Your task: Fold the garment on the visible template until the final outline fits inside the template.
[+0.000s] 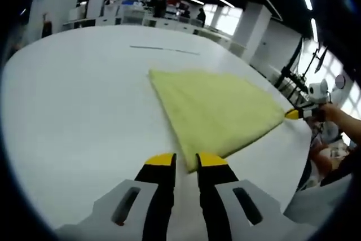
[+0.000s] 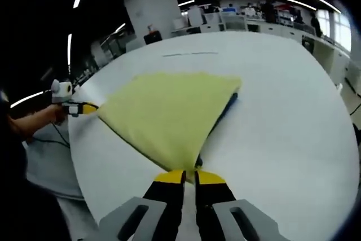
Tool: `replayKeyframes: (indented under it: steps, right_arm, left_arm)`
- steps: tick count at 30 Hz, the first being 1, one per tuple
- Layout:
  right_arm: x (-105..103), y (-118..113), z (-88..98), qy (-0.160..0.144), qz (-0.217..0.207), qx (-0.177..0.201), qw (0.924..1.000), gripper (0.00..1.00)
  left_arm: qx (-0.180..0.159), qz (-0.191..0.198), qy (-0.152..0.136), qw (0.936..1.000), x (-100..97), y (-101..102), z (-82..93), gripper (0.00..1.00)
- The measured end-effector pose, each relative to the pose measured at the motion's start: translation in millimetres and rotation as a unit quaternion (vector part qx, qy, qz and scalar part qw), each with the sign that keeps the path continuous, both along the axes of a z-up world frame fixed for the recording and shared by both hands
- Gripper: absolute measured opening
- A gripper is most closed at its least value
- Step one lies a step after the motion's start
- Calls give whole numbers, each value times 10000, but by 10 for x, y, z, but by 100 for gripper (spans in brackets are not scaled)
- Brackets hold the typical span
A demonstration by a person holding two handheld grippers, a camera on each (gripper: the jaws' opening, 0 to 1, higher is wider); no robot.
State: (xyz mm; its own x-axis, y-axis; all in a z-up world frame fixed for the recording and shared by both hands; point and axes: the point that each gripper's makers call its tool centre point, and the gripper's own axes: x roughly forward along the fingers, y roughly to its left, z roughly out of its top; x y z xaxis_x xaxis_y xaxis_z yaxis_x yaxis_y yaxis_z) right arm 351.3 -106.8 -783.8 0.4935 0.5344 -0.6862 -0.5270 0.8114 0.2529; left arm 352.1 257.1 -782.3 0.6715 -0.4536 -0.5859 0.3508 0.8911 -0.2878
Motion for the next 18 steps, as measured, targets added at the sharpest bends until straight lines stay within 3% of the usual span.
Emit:
replayKeyframes:
  steps: [9, 18]
  right_arm:
    - [46, 186, 253, -316, 103, 143, 9993, 41]
    - [39, 389, 555, -676, 311, 372, 9965, 60]
  left_arm:
    - [-81, -97, -306, 9995, 78, -81, 240, 35]
    - [-222, -250, -612, 9976, 91, -213, 532, 51]
